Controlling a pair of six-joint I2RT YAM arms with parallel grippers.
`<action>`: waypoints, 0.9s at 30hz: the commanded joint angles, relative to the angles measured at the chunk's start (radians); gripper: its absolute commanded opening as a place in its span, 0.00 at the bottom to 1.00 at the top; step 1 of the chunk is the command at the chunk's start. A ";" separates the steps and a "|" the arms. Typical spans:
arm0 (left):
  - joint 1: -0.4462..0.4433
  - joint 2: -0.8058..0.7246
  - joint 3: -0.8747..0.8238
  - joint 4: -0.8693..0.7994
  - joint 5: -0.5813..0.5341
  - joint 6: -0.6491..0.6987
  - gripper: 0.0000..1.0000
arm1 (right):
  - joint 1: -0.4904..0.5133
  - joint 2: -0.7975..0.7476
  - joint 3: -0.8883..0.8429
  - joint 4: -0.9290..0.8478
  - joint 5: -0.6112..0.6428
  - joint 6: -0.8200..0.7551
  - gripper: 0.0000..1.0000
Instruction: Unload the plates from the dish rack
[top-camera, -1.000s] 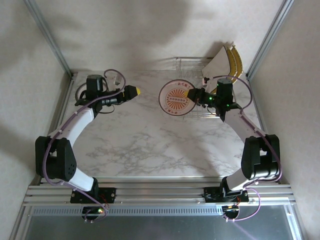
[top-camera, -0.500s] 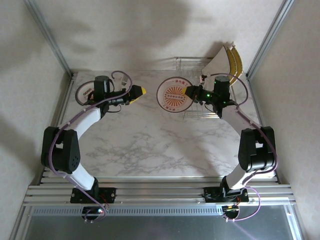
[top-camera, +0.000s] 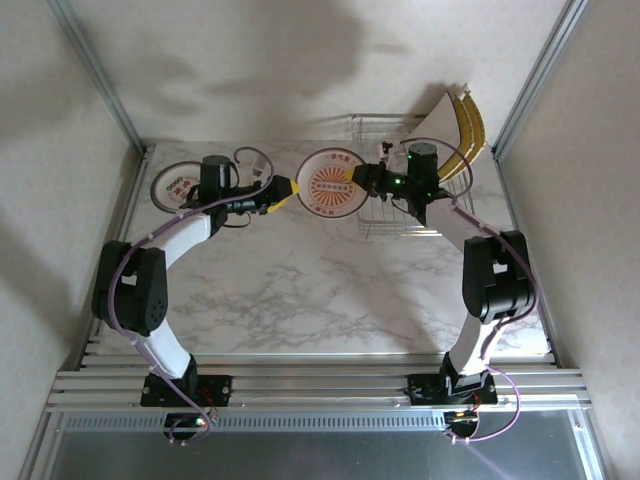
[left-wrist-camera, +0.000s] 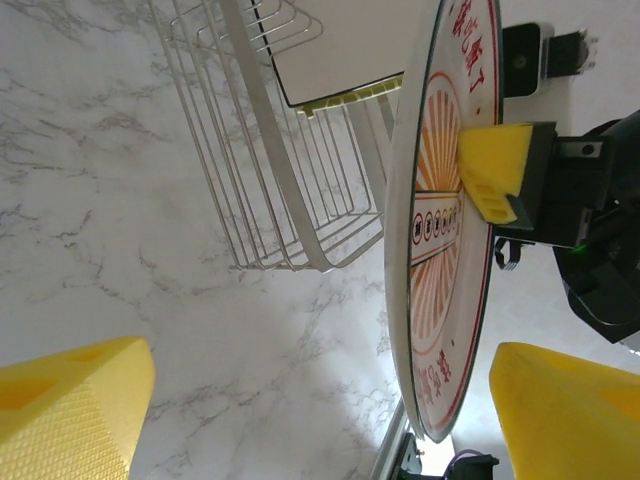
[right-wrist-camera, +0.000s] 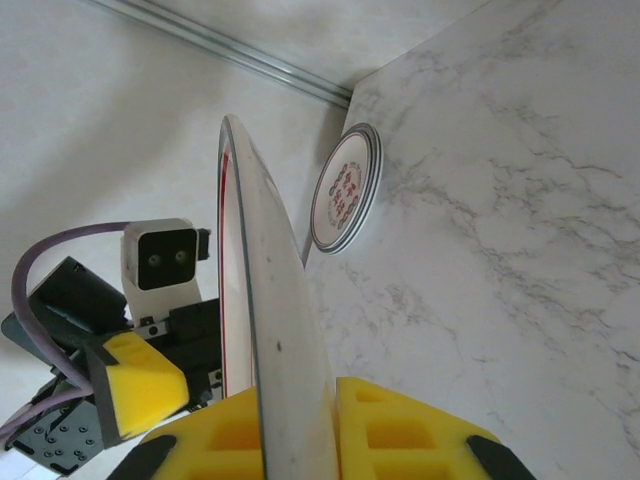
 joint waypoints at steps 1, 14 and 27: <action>-0.013 0.019 0.040 0.037 0.019 -0.020 0.82 | 0.019 0.022 0.057 0.063 -0.027 0.027 0.00; -0.042 0.037 0.045 0.075 0.004 -0.060 0.46 | 0.062 0.045 0.066 0.109 -0.035 0.070 0.00; -0.047 0.010 0.030 0.072 -0.013 -0.062 0.04 | 0.089 0.019 0.056 0.063 -0.037 0.032 0.00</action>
